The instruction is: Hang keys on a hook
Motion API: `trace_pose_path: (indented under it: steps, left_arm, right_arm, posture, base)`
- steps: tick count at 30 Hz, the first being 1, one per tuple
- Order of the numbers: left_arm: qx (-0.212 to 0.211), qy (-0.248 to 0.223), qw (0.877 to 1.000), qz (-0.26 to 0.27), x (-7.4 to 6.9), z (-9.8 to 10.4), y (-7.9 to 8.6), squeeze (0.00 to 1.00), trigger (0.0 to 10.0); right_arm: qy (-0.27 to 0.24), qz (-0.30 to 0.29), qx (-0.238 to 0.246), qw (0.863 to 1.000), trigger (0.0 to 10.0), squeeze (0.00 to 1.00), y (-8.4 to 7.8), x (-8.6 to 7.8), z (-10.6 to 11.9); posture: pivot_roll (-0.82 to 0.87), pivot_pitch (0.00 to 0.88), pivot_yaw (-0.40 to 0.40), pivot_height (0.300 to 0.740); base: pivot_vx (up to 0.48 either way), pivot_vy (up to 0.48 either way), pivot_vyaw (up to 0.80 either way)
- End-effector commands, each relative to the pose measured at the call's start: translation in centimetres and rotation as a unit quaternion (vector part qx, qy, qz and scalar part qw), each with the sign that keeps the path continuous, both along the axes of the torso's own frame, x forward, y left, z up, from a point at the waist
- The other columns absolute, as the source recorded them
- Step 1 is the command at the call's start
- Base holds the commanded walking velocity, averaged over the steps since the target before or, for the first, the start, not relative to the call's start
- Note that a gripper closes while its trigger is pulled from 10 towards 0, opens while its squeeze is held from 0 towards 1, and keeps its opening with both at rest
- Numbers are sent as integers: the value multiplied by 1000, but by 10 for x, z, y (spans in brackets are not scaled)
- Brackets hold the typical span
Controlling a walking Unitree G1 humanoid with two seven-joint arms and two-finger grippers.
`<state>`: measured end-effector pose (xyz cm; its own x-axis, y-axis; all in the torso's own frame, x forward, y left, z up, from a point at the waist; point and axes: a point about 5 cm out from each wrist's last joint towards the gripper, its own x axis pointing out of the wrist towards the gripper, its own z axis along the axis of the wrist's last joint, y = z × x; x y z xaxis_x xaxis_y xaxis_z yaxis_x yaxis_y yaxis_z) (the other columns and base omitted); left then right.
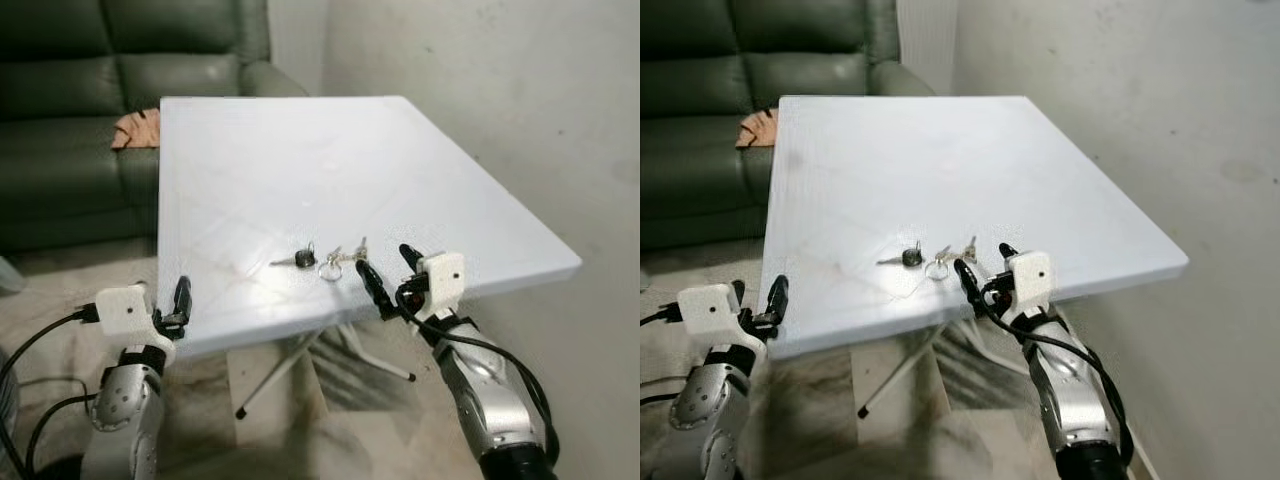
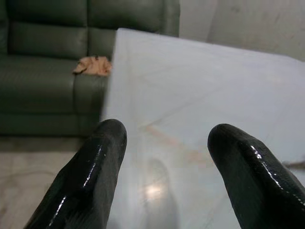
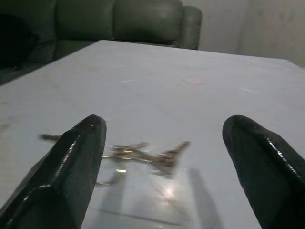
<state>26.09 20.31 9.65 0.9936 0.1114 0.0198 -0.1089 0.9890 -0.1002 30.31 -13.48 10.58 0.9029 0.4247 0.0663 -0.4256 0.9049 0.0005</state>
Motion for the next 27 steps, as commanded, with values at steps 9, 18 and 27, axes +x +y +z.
trace_pose_path:
  steps: [9, 18, 27]
  left_arm:
    - [10, -6, 1000, -24, -4, -1, -15, 0, 10000]
    - [12, -15, 999, -49, -7, 0, -24, 0, 10000]
    - [34, -24, 992, -116, -13, 1, -45, 0, 10000]
  right_arm:
    - [22, 10, -25, 999, 10000, 0, -4, -1, -4]
    - [27, 27, -54, 998, 10000, 0, -1, 2, -4]
    - [-2, 40, -105, 994, 10000, 0, 14, 17, 14]
  posture:
    - [0, 28, -69, 740]
    - [2, 32, -70, 740]
    - [10, 36, -70, 740]
  base:
    - [0, 0, 0]
    - [0, 0, 0]
    - [0, 0, 0]
